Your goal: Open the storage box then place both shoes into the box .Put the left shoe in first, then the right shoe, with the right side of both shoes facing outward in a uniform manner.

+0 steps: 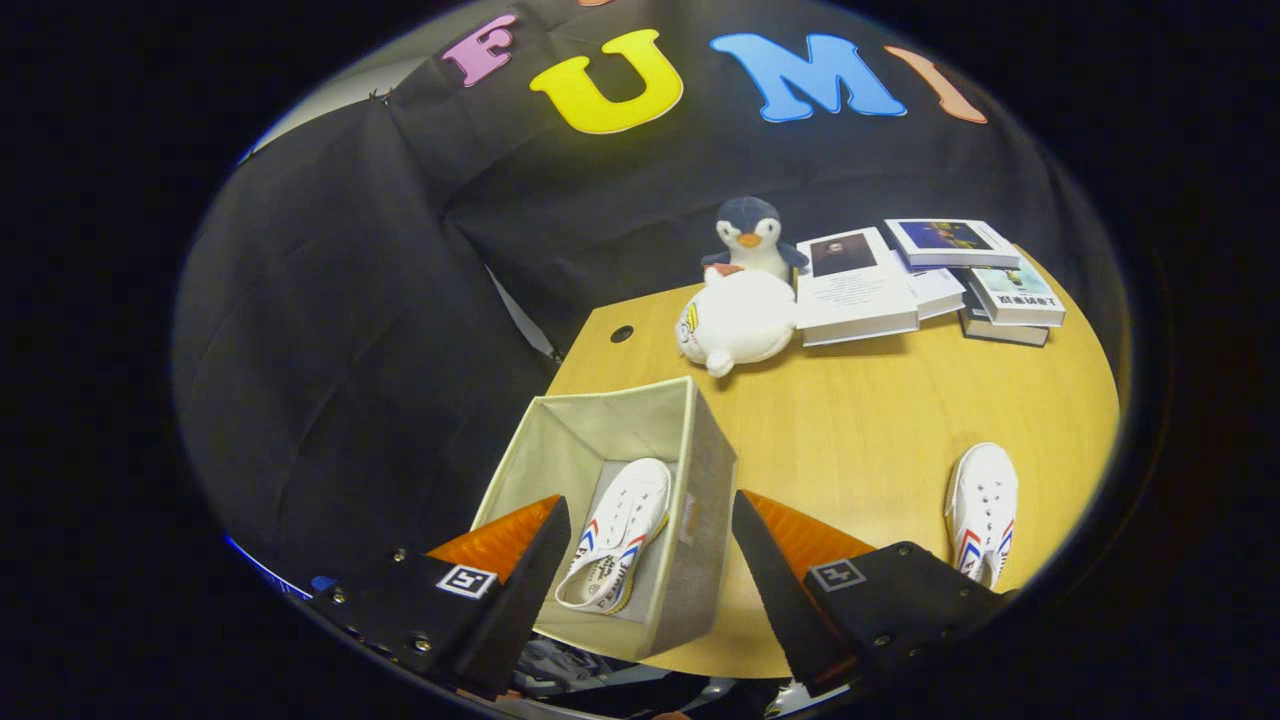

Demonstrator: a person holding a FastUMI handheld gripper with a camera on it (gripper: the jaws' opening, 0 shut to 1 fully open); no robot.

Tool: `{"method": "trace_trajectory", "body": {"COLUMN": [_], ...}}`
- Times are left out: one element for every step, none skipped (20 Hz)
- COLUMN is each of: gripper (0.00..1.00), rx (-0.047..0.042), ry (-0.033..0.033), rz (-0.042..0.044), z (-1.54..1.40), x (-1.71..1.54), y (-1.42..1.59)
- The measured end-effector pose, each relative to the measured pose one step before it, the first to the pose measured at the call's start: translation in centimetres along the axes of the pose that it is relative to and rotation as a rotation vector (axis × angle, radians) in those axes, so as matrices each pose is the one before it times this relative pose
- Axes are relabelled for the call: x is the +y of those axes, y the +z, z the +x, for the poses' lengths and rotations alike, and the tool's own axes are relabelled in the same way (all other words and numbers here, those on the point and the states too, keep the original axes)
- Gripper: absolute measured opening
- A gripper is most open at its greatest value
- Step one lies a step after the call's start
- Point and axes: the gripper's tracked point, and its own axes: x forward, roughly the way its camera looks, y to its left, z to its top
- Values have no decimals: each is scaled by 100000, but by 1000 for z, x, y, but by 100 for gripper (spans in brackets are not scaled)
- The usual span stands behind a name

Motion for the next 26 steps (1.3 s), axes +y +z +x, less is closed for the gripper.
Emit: {"method": "trace_trajectory", "body": {"gripper": [98, 98, 98, 98, 98, 98, 98, 98, 98, 98, 98, 98, 98, 98, 98, 98, 98, 98, 98, 98, 98, 98, 98, 98, 98, 98], "rx": [-1093, -1351, -893, -192, -54, -357, -489, -367, -369, -284, -353, -670, -633, -311, -364, -226, 103, 79, 209, 551, 450, 735, 814, 971, 1063, 1232], "ry": [-1091, -1917, -2223, -2421, -2063, -1423, -1110, -866, -1069, -1393, -1647, -1783, -2008, -1960, -1551, -1548, -1645, -1739, -1410, -1427, -1392, -1297, -1229, -1236, -1037, -1002], "rz": [521, -66, -669, -689, -501, -34, 553, 711, 682, 377, 127, -361, -492, -432, -287, -194, -213, -95, -66, -1, -99, -157, -127, -42, -48, -40], "z": [-523, -448, -366, -341, -301, -176, -211, -109, -285, -154, -165, -69, -95, -77, -58, -34, 9, 89, 103, 68, 164, 305, 271, 284, 298, 398], "x": [-1097, -1298, -1418, -1345, -1274, -1007, -1006, -970, -983, -1157, -1195, -1200, -1264, -1230, -1100, -1060, -1164, -1089, -1023, -869, -911, -875, -798, -780, -646, -589], "y": [217, 358, 241, -84, 25, 88, 95, 108, 92, 67, 47, 50, 81, -162, -61, -169, -173, -274, -257, -384, -390, -392, -451, -488, -489, -513]}}
